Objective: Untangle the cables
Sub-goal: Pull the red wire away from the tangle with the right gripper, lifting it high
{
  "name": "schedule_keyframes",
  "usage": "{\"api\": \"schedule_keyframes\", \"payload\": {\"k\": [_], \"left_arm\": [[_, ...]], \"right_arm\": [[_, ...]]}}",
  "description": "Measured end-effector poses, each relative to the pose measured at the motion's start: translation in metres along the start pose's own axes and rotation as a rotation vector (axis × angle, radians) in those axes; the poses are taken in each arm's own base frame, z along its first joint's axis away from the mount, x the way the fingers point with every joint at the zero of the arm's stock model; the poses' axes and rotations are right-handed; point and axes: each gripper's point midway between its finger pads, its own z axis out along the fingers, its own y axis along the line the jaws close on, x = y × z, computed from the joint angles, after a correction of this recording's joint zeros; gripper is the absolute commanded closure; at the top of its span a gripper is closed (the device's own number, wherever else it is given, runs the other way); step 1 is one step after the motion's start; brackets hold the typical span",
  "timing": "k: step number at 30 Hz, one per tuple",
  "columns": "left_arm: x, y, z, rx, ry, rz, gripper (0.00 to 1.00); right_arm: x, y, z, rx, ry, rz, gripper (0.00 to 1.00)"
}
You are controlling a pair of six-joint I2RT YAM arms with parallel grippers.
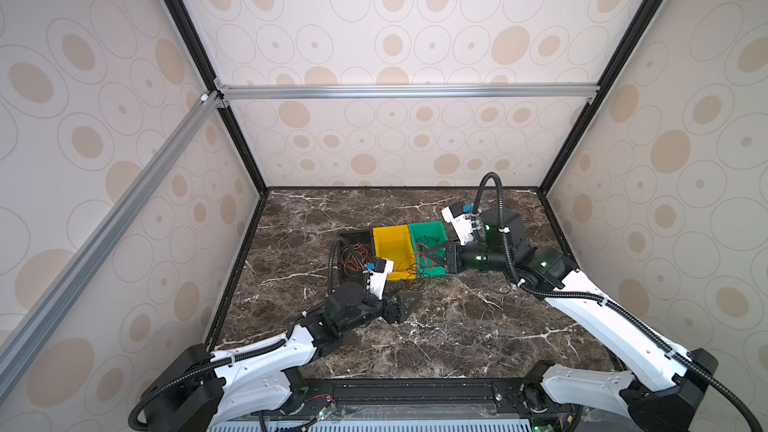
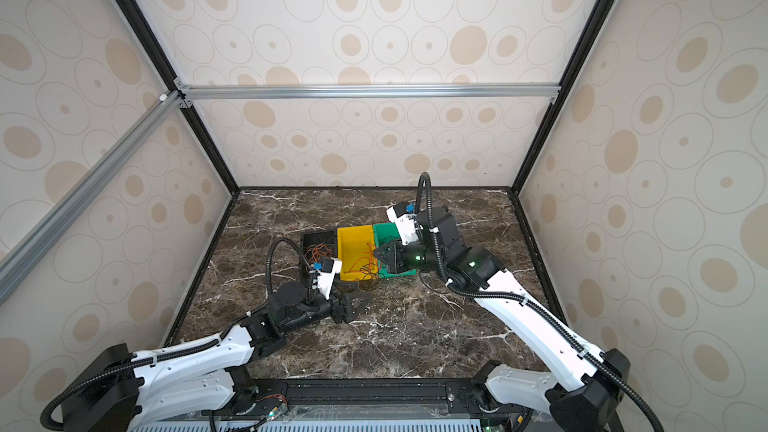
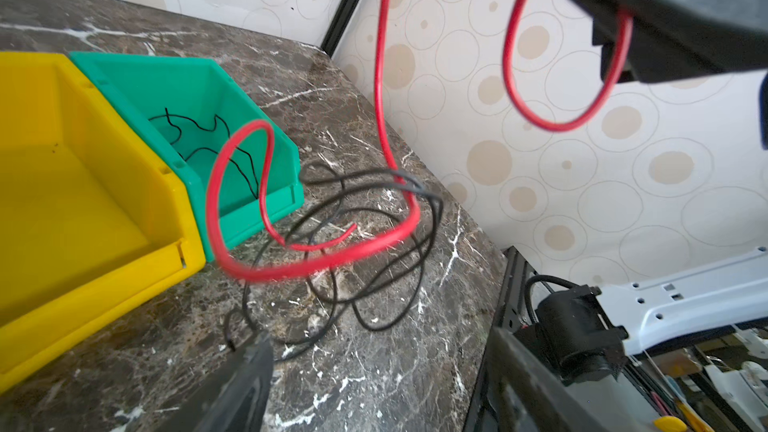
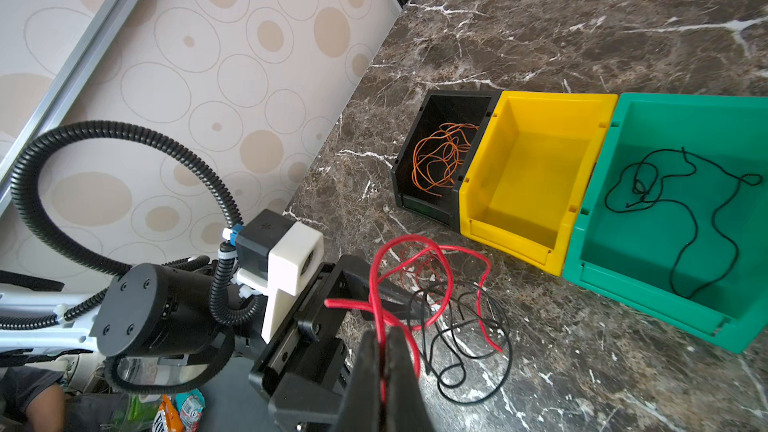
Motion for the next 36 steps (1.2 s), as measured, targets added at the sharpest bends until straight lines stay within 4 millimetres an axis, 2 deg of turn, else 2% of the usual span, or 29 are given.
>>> {"api": "schedule_keyframes", "payload": {"k": [4, 6, 11, 14, 16, 20, 23, 30, 36], "left_arm": [[-0.011, 0.005, 0.008, -0.046, -0.027, 0.03, 0.27], [-0.014, 0.007, 0.013, -0.058, -0.03, 0.042, 0.35], [-0.012, 0.01, 0.023, -0.073, -0.01, 0.057, 0.58], [-0.008, 0.012, 0.025, -0.076, 0.003, 0.059, 0.8], [-0.008, 0.012, 0.025, -0.077, 0.003, 0.055, 0.89], [-0.006, 0.015, 0.022, -0.087, 0.002, 0.048, 0.93], [-0.003, 0.019, 0.017, -0.101, -0.002, 0.042, 0.95], [0.005, 0.035, 0.002, -0.173, -0.013, 0.006, 0.98], [0.023, 0.058, -0.007, -0.252, 0.021, -0.041, 0.99]], "right_arm": [[0.004, 0.002, 0.006, -0.021, 0.012, 0.008, 1.0], [0.006, 0.002, 0.008, -0.026, 0.015, 0.012, 1.0], [0.007, 0.001, 0.01, -0.028, 0.014, 0.02, 1.0], [0.005, 0.0, 0.01, -0.016, 0.005, 0.021, 1.0], [0.003, -0.004, 0.01, 0.002, -0.006, 0.022, 1.0], [0.001, -0.018, 0.008, 0.088, -0.025, 0.015, 1.0], [-0.003, -0.037, 0.0, 0.199, -0.053, 0.002, 1.0], [-0.013, -0.083, -0.032, 0.48, -0.127, -0.034, 1.0], [-0.014, -0.115, -0.053, 0.67, -0.14, -0.059, 1.0]]}}
